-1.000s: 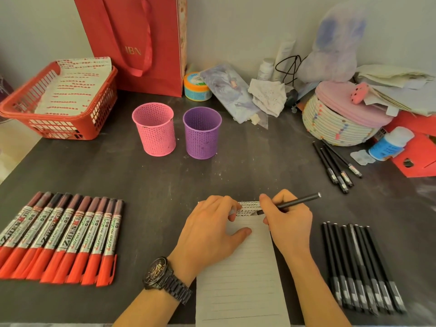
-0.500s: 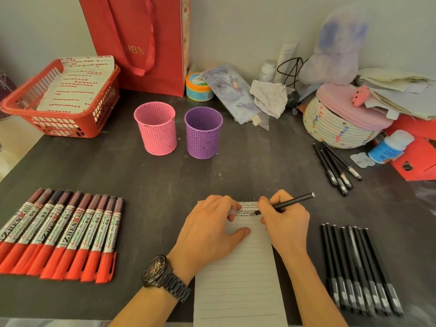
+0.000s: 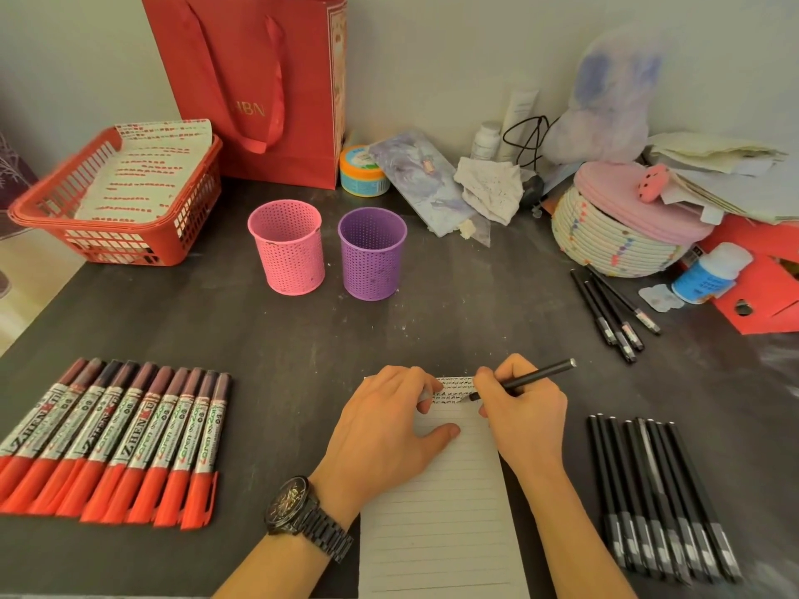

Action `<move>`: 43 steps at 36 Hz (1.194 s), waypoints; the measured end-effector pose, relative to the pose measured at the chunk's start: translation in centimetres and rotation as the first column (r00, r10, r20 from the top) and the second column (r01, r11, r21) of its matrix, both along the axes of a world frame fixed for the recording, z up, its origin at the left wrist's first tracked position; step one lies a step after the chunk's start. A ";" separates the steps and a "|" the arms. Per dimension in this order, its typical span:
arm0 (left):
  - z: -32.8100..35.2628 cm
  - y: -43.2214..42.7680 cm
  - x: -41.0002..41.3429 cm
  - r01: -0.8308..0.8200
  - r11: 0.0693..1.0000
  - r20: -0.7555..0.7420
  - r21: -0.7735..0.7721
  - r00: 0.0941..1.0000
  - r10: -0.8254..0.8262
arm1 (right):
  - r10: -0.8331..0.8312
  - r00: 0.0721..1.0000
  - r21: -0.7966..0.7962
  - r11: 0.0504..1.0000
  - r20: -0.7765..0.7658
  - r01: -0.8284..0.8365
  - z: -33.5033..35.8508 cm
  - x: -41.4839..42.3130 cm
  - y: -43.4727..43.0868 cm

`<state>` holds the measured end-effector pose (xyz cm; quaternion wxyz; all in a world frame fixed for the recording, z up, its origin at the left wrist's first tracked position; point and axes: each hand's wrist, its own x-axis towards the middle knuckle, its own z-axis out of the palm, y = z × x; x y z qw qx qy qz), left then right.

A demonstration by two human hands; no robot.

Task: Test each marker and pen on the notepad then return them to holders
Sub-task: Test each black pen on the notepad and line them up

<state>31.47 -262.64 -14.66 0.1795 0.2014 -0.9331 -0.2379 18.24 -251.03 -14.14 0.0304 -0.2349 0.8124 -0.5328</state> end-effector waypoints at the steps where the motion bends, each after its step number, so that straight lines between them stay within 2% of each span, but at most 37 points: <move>1: 0.0 0.0 0.0 -0.001 1.000 -0.002 0.001 1.000 0.001 | -0.002 1.000 -0.001 1.000 0.000 0.002 0.0 0.0 0.0; 13: 0.1 -0.1 -0.1 -0.002 1.000 0.004 0.005 1.000 0.002 | -0.014 0.999 0.000 1.000 0.034 0.014 0.3 -0.1 0.0; 19: 0.3 0.0 0.1 0.020 1.000 0.016 0.021 1.000 -0.020 | -0.070 0.984 -0.175 0.980 0.165 0.099 1.2 0.0 0.4; 24: 1.2 0.2 0.7 0.047 0.994 -0.106 0.097 0.994 -0.036 | 0.023 0.965 -0.328 0.942 0.261 0.067 2.4 0.5 1.2; 28: 1.5 0.4 1.0 0.054 0.991 -0.158 0.123 0.987 -0.034 | 0.211 0.903 -0.487 0.873 0.375 -0.002 2.3 1.2 2.5; 30: 1.5 0.5 1.0 0.031 0.993 -0.146 0.115 0.989 -0.014 | 0.255 0.881 -0.498 0.867 0.399 -0.025 1.9 1.6 3.0; 38: 1.2 0.6 0.4 -0.033 0.994 -0.110 0.108 0.993 0.045 | 0.226 0.898 -0.488 0.873 0.377 -0.014 1.5 1.9 3.2; 43: 0.9 0.5 0.3 -0.034 0.983 -0.091 0.180 0.995 0.051 | 0.274 0.883 -0.525 0.850 0.382 -0.036 1.8 1.9 3.3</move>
